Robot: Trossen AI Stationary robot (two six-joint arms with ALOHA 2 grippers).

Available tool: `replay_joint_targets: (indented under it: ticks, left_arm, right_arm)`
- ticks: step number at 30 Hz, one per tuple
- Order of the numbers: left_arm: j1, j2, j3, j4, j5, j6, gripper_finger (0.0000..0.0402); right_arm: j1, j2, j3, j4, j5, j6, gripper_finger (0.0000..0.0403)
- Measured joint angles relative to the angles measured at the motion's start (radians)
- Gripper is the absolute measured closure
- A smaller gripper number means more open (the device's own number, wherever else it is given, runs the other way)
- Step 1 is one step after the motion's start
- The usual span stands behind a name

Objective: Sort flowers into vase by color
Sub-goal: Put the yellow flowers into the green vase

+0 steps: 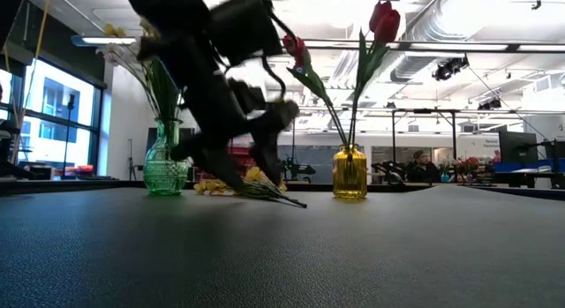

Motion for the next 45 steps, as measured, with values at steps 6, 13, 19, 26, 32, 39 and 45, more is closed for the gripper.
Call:
replay_joint_targets:
  ticks: [6, 13, 19, 26, 32, 39, 45]
  left_arm:
    - [0.023, 0.079, 0.012, 0.097, -0.044, 0.051, 0.0126]
    - [0.046, 0.085, 0.037, 0.086, -0.135, 0.112, 0.0127]
    - [0.092, 0.086, 0.038, 0.092, -0.139, 0.143, 0.0127]
    - [0.134, 0.106, 0.038, 0.122, -0.043, 0.175, 0.0129]
    - [0.134, 0.124, 0.04, 0.138, -0.032, 0.197, 0.0153]
    - [0.113, 0.122, 0.059, 0.133, 0.0, 0.261, 0.0216]
    - [0.095, 0.114, 0.067, 0.122, 0.056, 0.264, 0.0288]
  right_arm:
    - [0.04, 0.031, -0.104, 0.011, -0.002, 0.15, 0.0149]
    - [0.044, 0.063, -0.188, 0.056, -0.003, 0.255, 0.0149]
    - [0.044, 0.077, -0.224, 0.107, -0.015, 0.28, 0.0149]
    - [0.044, 0.077, -0.236, 0.133, -0.021, 0.279, 0.0149]
    - [0.044, 0.077, -0.236, 0.132, -0.022, 0.279, 0.0149]
    - [0.044, 0.077, -0.236, 0.132, -0.022, 0.279, 0.0149]
    - [0.044, 0.077, -0.236, 0.138, -0.022, 0.279, 0.0149]
